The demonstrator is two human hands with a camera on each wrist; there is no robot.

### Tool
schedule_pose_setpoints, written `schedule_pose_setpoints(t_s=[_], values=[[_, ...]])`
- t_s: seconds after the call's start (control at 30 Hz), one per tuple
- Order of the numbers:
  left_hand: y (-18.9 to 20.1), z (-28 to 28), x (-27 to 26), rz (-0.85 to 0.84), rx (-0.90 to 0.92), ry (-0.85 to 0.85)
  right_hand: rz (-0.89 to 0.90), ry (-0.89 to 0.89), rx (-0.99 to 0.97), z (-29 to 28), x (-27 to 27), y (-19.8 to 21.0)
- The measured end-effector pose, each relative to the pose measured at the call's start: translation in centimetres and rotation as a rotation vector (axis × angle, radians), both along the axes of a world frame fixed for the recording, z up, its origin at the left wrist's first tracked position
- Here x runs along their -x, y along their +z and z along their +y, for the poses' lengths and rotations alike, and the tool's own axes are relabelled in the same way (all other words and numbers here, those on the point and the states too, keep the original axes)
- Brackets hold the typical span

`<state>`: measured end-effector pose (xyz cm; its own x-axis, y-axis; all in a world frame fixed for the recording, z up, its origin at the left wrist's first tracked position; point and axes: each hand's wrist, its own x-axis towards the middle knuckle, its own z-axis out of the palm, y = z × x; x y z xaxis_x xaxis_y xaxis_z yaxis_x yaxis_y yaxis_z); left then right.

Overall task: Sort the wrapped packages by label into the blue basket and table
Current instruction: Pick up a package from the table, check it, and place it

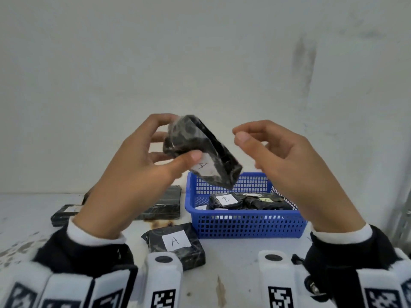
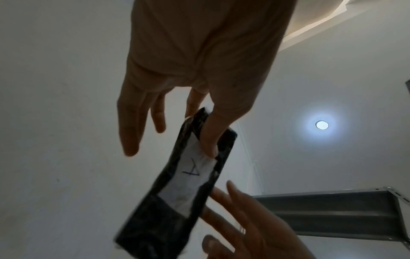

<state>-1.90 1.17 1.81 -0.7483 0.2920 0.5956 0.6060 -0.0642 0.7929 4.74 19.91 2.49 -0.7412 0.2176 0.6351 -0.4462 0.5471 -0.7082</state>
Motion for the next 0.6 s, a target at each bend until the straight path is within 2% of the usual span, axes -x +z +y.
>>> schedule_pose_setpoints(t_s=[0.17,0.23,0.37,0.6], values=[[-0.2,0.7,-0.4,0.096,0.032,-0.088,-0.011,0.289,0.048,-1.2,-0.1,-0.2],[-0.2,0.7,-0.6,0.124,0.078,-0.104,0.012,0.29,0.022,-1.4,0.3,-0.5],[-0.2,0.3,-0.5,0.042,0.061,-0.214,0.029,0.283,0.013,-1.1,0.6,-0.7],[-0.1,0.5,-0.5,0.058,0.056,-0.235,0.023,0.303,-0.022,-0.7,0.2,-0.5]])
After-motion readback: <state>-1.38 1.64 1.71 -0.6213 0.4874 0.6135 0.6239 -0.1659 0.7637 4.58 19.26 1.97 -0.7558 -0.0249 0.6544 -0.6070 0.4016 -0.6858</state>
